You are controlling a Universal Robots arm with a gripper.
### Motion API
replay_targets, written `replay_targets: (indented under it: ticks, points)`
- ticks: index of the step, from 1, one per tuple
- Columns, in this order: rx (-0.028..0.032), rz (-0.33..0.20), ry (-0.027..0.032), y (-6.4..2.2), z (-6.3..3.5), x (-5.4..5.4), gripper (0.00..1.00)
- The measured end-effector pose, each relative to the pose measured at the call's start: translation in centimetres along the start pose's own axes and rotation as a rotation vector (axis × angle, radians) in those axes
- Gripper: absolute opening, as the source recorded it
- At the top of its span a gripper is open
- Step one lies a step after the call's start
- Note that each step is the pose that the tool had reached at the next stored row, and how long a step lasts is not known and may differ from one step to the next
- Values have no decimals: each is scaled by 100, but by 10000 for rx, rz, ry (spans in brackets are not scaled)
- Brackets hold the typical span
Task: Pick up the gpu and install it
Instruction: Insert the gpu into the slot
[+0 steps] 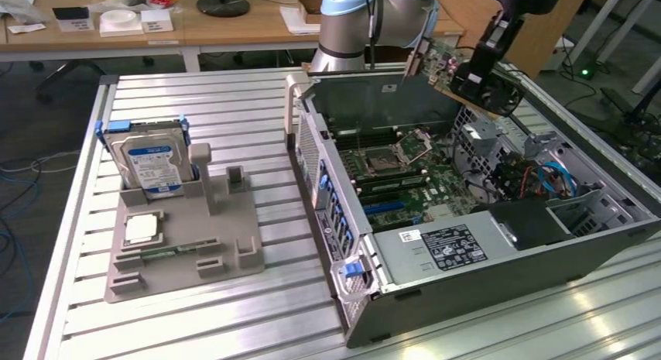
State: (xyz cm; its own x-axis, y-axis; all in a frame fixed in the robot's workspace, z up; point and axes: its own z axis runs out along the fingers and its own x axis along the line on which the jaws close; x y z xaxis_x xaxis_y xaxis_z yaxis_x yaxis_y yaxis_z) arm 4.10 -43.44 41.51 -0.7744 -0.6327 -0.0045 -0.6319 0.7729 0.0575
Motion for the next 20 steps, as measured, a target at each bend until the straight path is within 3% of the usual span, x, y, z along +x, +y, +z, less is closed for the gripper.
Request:
replay_targets:
  ticks: [20]
  points:
    - [-7,-1683,97,-1,0,1,28]
